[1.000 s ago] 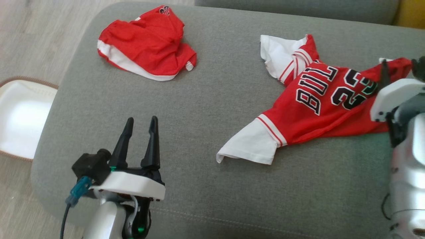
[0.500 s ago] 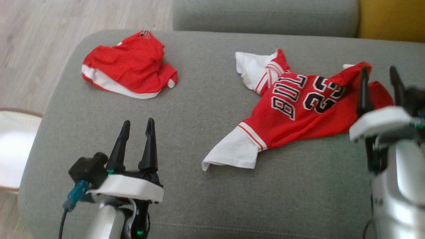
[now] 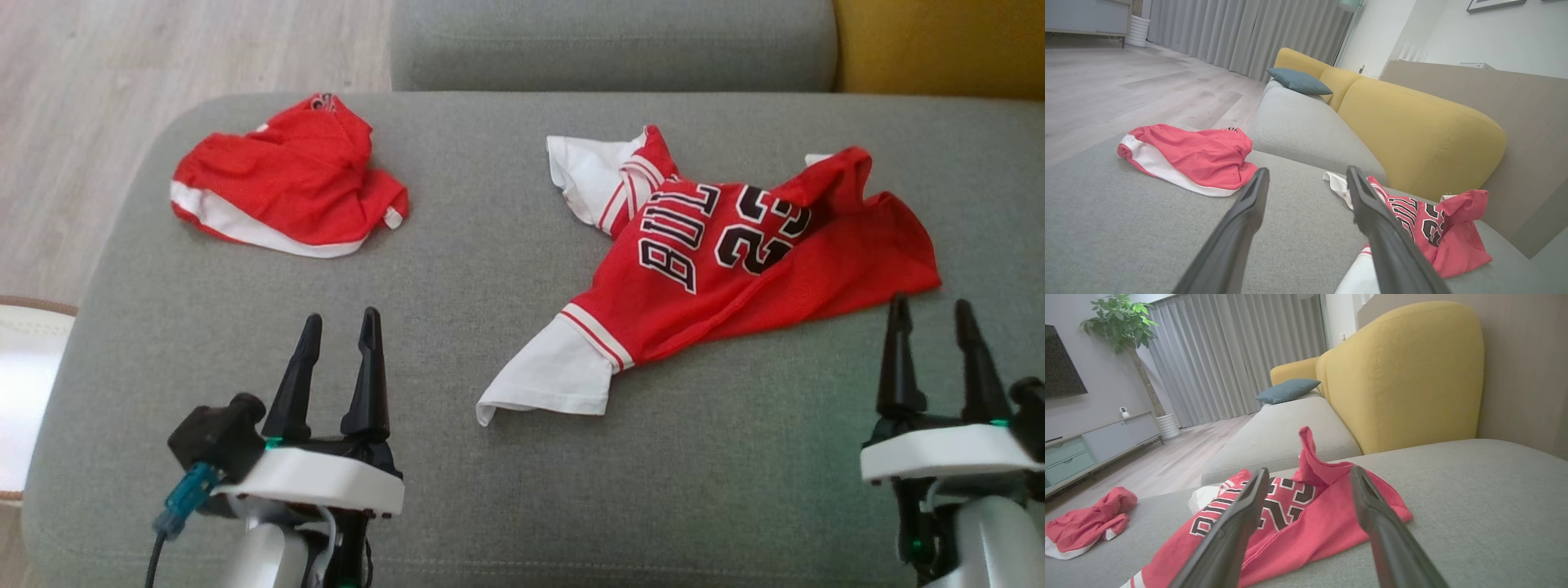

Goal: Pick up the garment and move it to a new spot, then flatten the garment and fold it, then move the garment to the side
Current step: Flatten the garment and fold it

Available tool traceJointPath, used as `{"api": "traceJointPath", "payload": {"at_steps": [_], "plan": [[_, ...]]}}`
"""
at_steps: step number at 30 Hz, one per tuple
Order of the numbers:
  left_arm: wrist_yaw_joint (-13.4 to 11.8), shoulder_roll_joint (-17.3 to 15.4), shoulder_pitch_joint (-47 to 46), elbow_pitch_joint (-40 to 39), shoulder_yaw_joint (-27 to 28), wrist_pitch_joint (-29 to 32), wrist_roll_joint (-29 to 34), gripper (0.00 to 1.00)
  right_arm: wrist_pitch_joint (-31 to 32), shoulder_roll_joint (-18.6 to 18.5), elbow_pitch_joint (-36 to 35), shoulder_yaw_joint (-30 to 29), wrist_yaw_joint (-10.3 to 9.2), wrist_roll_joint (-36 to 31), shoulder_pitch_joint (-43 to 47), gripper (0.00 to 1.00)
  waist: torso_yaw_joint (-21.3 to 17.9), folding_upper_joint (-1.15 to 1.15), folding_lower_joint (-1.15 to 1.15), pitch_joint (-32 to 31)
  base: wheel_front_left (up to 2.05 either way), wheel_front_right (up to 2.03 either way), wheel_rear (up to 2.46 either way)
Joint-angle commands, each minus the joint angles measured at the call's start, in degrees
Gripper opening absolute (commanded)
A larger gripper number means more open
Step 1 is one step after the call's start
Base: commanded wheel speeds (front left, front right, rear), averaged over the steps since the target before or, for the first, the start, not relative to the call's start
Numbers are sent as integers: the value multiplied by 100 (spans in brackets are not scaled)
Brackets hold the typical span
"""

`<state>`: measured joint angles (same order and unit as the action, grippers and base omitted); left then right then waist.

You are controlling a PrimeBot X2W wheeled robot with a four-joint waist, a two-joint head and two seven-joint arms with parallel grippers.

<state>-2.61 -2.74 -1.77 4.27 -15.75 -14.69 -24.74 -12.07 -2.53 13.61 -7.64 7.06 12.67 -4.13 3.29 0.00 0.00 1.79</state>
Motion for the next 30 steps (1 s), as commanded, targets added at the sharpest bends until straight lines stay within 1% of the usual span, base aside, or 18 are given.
{"api": "traceJointPath", "payload": {"at_steps": [1, 5, 8, 9, 18, 23, 30], "plan": [[-44, -14, -191, -228, 184, -30, -17, 100, -55, -35, -259, 85, 43, -34, -216, 100, -26, 0, 0, 74, 0, 0, 0], [-12, -14, -247, -240, 150, -30, -19, 100, 110, -35, -317, -20, 43, -284, -370, 100, -55, 0, 0, 234, 0, 0, 0], [24, -14, -321, -232, 117, -30, -1, 100, 429, -35, -174, -238, 43, -605, -654, 100, -44, 0, 0, 393, 0, 0, 0], [43, -14, -385, -233, 127, -30, 7, 100, 640, -35, 40, -354, 43, -423, -943, 100, -29, 0, 0, 529, 0, 0, 0], [179, -14, -753, -189, 79, -30, -22, 100, 1538, -35, 1093, -1188, 43, -1512, -2313, 100, 206, 0, 0, 1198, 0, 0, 0], [219, -14, -877, -191, 77, -30, -28, 100, 1721, -35, 1350, -1433, 43, -1928, -2722, 100, 293, 0, 0, 1419, 0, 0, 0], [277, -14, -1050, -154, 56, -30, -21, 100, 1764, -35, 1642, -1688, 43, -2402, -3226, 100, 354, 0, 0, 1660, 0, 0, 0]]}}
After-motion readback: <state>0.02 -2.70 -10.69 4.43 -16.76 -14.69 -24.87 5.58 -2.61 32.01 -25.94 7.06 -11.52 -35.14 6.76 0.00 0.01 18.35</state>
